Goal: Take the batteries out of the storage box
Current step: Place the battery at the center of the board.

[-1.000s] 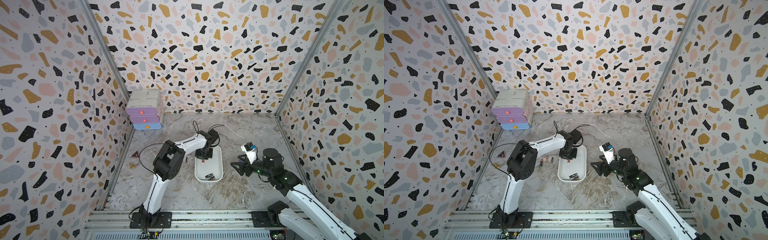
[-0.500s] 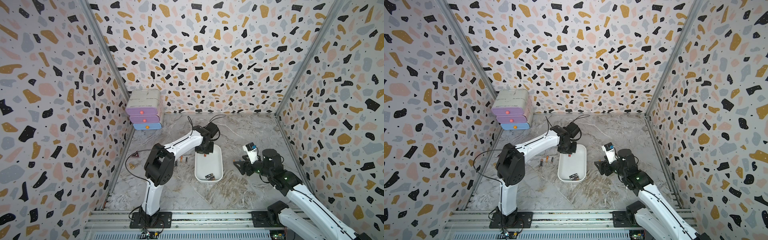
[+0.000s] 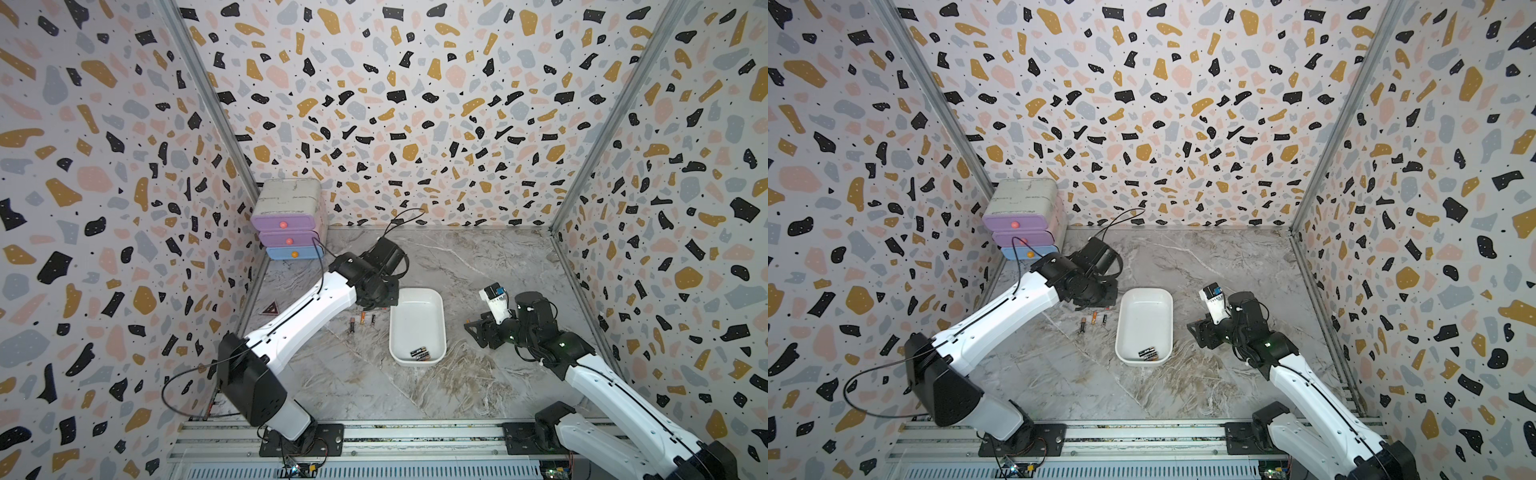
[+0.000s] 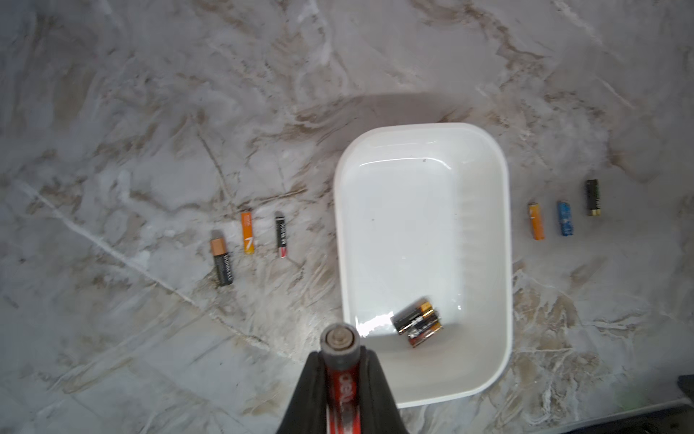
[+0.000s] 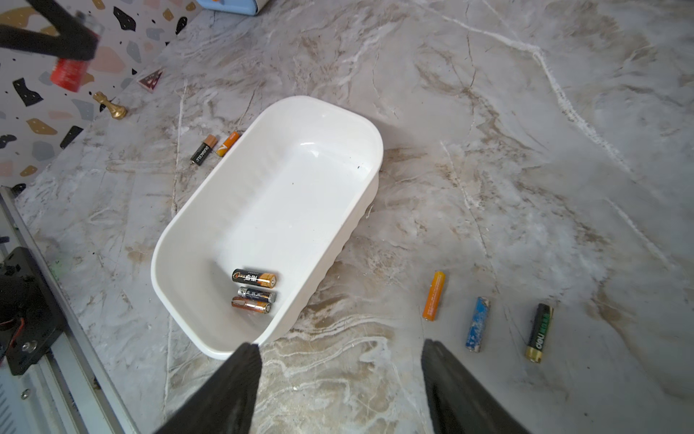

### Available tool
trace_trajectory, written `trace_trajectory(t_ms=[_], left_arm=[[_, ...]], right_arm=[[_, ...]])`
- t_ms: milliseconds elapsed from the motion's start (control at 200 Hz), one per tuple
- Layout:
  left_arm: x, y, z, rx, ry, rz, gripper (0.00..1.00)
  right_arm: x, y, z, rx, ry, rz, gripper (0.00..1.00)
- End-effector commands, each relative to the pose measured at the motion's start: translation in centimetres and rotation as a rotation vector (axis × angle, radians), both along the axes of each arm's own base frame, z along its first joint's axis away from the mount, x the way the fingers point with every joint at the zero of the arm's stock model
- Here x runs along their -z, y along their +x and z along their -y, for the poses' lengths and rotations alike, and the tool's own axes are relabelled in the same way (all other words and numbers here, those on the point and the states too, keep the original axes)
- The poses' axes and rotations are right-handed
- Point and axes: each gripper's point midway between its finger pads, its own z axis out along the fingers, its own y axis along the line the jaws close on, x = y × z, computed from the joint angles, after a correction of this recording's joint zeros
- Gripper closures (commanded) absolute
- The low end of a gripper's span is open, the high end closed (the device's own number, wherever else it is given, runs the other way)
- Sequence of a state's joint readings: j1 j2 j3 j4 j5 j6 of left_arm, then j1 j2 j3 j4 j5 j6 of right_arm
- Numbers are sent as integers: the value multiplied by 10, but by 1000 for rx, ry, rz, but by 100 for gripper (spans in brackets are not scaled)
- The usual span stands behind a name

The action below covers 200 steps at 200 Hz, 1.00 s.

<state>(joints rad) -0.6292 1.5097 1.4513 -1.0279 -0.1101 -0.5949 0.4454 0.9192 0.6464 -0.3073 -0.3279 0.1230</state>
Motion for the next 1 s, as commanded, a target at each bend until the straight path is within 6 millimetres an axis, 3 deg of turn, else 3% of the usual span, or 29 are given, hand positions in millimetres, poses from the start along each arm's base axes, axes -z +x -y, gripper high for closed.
trace_trajectory(t_ms=[0,110,270,400,596,776,891,996], left_arm=[[24,-14,-42,-61,70,-37,100],[61,-25,-63,-98,58,-120,100],[105,-25,-72,-98,93,-170,100],[128,-30,-76,-98,131,-220,100],[154,-32,-82,-99,176,-252,100],[177,-28,-81,-89,202,-293,99],[182,-26,-84,-88,223,-296,96],[180,-26,-86,-91,232,-284,87]], right_arm=[[-14,-2,-11,-49,21,-15,27],[-14,-10,-31,-128,-24,-83,28],[6,-22,-61,-165,-139,-197,31],[17,-26,-64,-76,-253,-231,33],[39,-26,-72,22,-402,-313,38],[49,-22,-100,3,-415,-334,39],[60,-21,-118,-21,-466,-363,40],[71,-20,-127,-11,-487,-384,41]])
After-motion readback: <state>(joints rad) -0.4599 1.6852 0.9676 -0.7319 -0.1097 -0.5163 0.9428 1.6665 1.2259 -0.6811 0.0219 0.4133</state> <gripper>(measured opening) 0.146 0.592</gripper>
